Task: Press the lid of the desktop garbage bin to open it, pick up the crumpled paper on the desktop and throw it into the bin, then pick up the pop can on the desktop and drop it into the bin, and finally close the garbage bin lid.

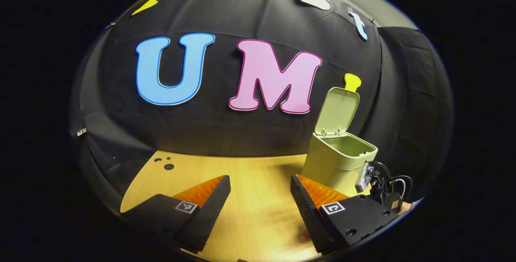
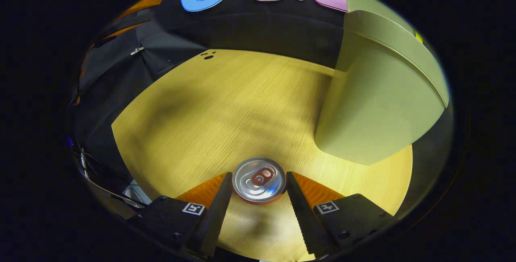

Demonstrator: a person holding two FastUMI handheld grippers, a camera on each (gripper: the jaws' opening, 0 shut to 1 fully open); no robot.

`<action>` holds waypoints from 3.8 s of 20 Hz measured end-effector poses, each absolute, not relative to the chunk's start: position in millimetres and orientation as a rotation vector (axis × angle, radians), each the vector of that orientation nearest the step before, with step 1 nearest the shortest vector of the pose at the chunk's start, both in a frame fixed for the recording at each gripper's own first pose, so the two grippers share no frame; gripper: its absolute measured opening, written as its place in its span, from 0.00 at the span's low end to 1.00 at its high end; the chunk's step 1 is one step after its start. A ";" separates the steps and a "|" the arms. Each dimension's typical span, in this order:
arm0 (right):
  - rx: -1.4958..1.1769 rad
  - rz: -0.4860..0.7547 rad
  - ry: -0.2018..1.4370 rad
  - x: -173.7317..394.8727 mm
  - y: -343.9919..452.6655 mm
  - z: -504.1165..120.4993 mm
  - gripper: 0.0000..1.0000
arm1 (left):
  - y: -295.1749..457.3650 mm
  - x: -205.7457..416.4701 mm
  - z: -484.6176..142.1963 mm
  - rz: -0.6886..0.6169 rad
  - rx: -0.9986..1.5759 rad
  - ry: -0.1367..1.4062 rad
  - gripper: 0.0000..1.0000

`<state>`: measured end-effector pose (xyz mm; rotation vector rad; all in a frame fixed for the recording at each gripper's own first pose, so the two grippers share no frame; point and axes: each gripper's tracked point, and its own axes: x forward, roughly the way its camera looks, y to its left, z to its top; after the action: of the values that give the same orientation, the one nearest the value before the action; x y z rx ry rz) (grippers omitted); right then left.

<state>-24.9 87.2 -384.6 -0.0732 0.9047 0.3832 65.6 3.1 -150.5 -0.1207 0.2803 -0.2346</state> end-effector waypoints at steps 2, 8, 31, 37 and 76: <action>-0.056 0.392 0.883 -24.9 88.0 -370.8 0.84 | 3.3 64.8 -151.3 -0.233 -0.119 0.283 0.96; -0.023 0.418 0.771 -23.6 84.8 -307.2 0.83 | -0.4 62.0 -153.3 -0.234 -0.116 0.287 0.96; 0.204 0.227 0.298 103.3 -13.5 -83.7 0.83 | -10.6 58.1 -152.7 -0.235 -0.119 0.292 0.96; 0.172 0.120 0.352 130.9 -57.3 -112.2 0.83 | -8.2 54.3 -157.5 -0.212 -0.127 0.294 0.96; 0.054 0.009 0.175 150.0 -82.7 -37.2 0.98 | -15.2 35.1 -159.5 -0.218 -0.123 0.295 0.96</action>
<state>150.0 -82.7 -37.2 0.0545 0.1754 0.0086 35.1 -15.2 -159.5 -0.1225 0.2950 -0.2175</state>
